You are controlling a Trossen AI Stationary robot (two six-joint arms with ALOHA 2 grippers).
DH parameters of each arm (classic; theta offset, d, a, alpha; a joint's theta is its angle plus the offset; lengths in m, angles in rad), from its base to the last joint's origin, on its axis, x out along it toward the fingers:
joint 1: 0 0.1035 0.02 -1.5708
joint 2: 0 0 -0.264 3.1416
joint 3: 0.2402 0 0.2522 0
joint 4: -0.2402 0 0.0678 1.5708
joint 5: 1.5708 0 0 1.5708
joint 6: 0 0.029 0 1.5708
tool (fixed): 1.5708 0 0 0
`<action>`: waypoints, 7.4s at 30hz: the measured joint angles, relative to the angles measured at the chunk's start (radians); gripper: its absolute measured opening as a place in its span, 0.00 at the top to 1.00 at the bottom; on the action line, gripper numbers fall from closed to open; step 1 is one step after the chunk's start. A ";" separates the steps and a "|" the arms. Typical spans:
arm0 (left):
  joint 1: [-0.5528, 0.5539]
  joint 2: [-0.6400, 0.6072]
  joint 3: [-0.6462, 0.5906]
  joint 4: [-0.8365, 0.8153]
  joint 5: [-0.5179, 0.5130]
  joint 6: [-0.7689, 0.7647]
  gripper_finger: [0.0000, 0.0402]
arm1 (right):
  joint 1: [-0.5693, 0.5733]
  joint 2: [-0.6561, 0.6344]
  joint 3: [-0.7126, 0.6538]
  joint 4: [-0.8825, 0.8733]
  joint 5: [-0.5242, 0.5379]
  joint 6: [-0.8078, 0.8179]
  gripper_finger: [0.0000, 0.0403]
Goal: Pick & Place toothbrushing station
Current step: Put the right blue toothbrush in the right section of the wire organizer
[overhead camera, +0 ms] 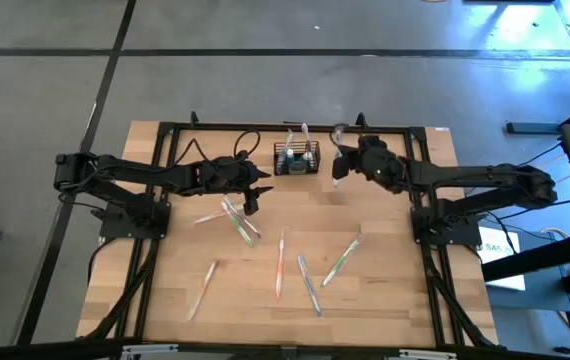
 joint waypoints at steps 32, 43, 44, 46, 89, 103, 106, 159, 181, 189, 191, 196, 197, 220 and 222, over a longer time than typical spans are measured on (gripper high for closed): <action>0.000 0.000 0.000 -0.023 0.000 0.000 0.58 | -0.251 0.285 0.000 0.638 -0.234 -0.187 1.00; 0.000 0.000 0.000 -0.023 0.000 0.000 0.58 | -0.255 0.371 0.000 0.719 -0.244 -0.264 1.00; 0.000 0.000 0.000 -0.023 0.000 0.000 0.58 | -0.255 0.377 0.000 0.720 -0.245 -0.275 1.00; 0.000 0.000 0.000 -0.023 0.000 0.000 0.58 | -0.251 0.386 0.000 0.722 -0.249 -0.287 1.00; 0.000 0.000 0.000 -0.075 0.000 -0.009 0.58 | -0.141 0.497 0.000 0.670 -0.209 -0.435 1.00; 0.000 0.000 0.000 -0.075 0.000 -0.009 0.58 | -0.094 0.497 0.000 0.626 -0.101 -0.442 1.00; 0.000 0.000 0.000 -0.075 0.000 -0.009 0.58 | -0.088 0.497 0.000 0.623 -0.101 -0.442 1.00; 0.000 0.000 0.000 -0.075 0.000 -0.008 0.58 | -0.103 0.439 0.001 0.531 -0.139 -0.355 0.57; 0.000 0.000 0.000 -0.075 0.000 -0.008 0.58 | -0.112 0.439 0.276 0.074 -0.238 -0.291 0.32; 0.000 0.000 0.000 -0.074 0.000 -0.008 0.58 | -0.126 0.486 0.277 0.058 -0.206 -0.266 0.32; 0.000 0.000 0.000 -0.074 0.000 -0.008 0.58 | -0.130 0.504 0.277 0.059 -0.201 -0.266 0.32; 0.000 0.000 0.000 -0.074 0.000 -0.008 0.58 | -0.133 0.527 0.277 0.077 -0.165 -0.269 0.32; 0.000 0.000 0.000 -0.074 0.000 -0.008 0.58 | -0.133 0.528 0.277 0.073 -0.164 -0.269 0.32; 0.000 0.000 0.000 -0.074 0.000 -0.009 0.58 | -0.152 0.529 0.277 0.075 -0.189 -0.205 0.81; 0.000 0.000 0.000 -0.074 0.000 -0.009 0.58 | -0.152 0.529 0.277 0.075 -0.189 -0.205 0.85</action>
